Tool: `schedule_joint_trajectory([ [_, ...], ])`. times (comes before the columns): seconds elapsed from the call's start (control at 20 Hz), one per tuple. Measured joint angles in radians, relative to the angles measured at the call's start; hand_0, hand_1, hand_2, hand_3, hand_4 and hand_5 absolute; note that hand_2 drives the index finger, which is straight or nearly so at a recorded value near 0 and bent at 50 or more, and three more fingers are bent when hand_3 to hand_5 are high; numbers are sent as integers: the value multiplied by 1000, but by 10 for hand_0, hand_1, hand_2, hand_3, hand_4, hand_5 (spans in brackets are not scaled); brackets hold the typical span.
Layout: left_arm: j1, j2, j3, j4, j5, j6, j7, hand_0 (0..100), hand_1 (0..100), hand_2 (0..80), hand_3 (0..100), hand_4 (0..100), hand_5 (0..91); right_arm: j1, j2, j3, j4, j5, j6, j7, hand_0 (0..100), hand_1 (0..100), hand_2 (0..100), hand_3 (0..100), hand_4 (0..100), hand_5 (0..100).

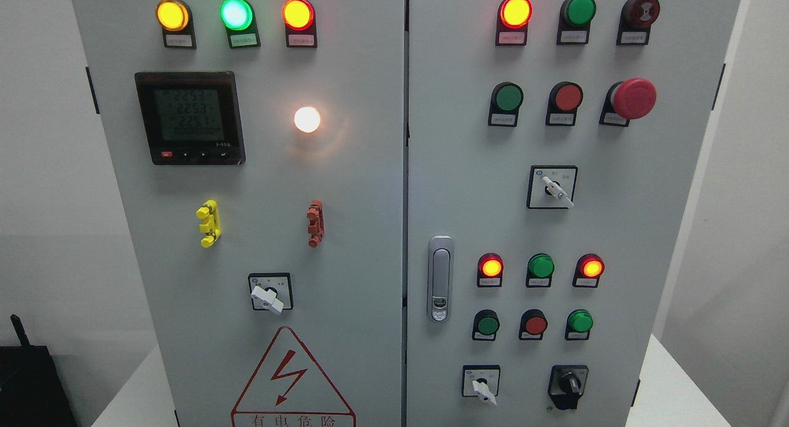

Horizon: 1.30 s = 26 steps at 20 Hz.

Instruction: Trip black knob to open circuit

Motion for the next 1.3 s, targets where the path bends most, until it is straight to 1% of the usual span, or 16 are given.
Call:
schedule_joint_trajectory([
  [0.1, 0, 0, 0, 0, 0, 0, 0, 120, 389, 0, 0, 0, 0, -13, 0, 0, -11, 0, 19, 0, 0, 16, 11, 1000, 1000, 1000],
  [0.5, 0, 0, 0, 0, 0, 0, 0, 120, 389, 0, 0, 0, 0, -68, 0, -1, -20, -1, 58, 0, 0, 14, 14, 1000, 1000, 1000],
  [1.3, 0, 0, 0, 0, 0, 0, 0, 120, 389, 0, 0, 0, 0, -111, 0, 0, -20, -1, 88, 0, 0, 15, 23, 1000, 1000, 1000],
])
